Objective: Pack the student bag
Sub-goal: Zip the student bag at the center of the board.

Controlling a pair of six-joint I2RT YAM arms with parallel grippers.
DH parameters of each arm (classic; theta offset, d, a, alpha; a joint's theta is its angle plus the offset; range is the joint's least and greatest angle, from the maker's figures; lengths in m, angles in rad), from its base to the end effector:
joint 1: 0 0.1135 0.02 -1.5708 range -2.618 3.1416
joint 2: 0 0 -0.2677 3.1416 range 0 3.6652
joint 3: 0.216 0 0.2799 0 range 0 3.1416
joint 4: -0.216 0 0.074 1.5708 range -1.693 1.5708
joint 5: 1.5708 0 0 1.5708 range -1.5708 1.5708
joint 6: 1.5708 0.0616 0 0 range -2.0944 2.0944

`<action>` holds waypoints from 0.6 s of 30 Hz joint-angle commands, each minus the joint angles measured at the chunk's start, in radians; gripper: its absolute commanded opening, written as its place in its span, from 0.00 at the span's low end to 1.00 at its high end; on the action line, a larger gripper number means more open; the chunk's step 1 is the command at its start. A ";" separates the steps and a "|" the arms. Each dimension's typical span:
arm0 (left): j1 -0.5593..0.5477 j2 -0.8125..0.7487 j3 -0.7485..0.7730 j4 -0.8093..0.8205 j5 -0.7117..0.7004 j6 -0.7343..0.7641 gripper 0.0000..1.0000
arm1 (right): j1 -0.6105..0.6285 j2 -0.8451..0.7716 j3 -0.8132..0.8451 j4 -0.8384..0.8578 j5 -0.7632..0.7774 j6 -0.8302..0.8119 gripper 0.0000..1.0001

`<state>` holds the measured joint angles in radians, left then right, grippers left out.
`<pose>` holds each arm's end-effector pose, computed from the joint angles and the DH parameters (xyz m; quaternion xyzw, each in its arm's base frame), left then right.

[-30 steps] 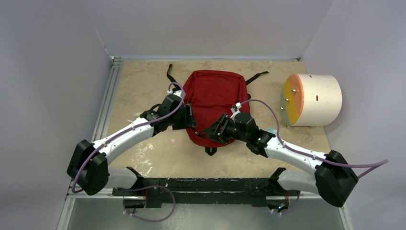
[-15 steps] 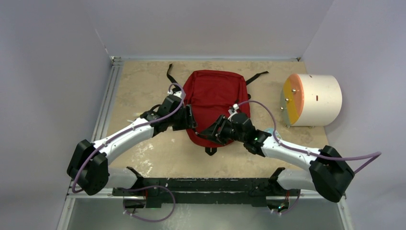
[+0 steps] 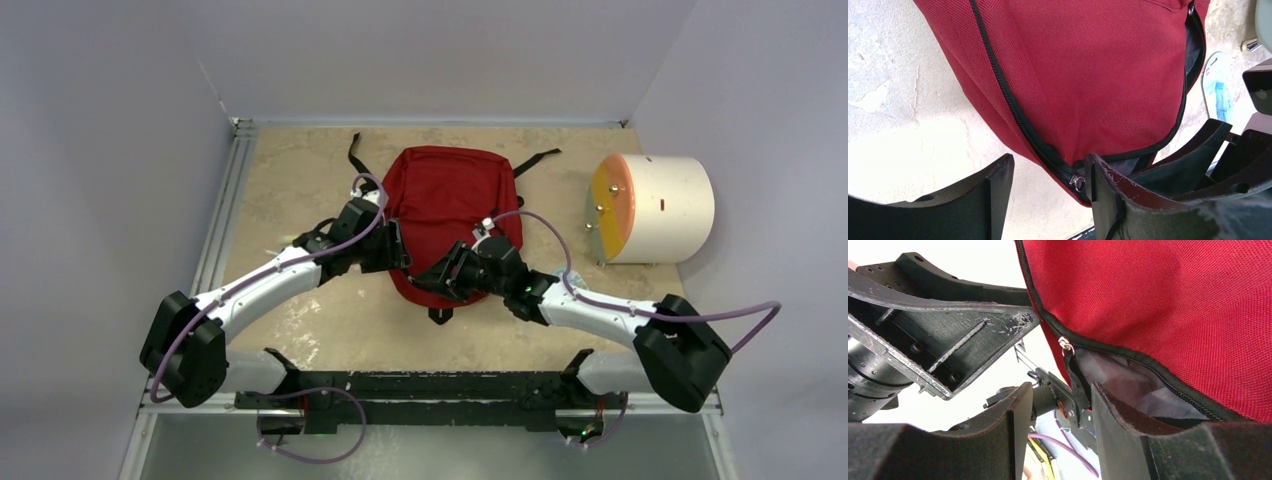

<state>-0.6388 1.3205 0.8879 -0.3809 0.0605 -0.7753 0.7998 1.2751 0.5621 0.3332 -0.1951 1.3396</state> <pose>0.2548 -0.1939 0.2142 -0.0522 0.9273 -0.2614 0.2627 0.2095 0.2327 0.1863 0.1670 0.8087 0.5284 0.1975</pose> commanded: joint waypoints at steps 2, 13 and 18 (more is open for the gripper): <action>0.006 -0.008 -0.011 0.045 0.014 -0.014 0.53 | 0.009 0.019 0.012 0.065 0.000 0.015 0.48; 0.007 -0.014 -0.021 0.046 0.015 -0.014 0.52 | 0.015 0.054 0.015 0.095 -0.012 0.017 0.30; 0.007 -0.016 -0.023 0.048 0.016 -0.016 0.52 | 0.016 0.058 0.012 0.106 -0.015 0.015 0.20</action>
<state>-0.6388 1.3205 0.8700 -0.3706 0.0689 -0.7757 0.8070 1.3361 0.5621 0.3836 -0.2012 1.3502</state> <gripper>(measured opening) 0.522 0.240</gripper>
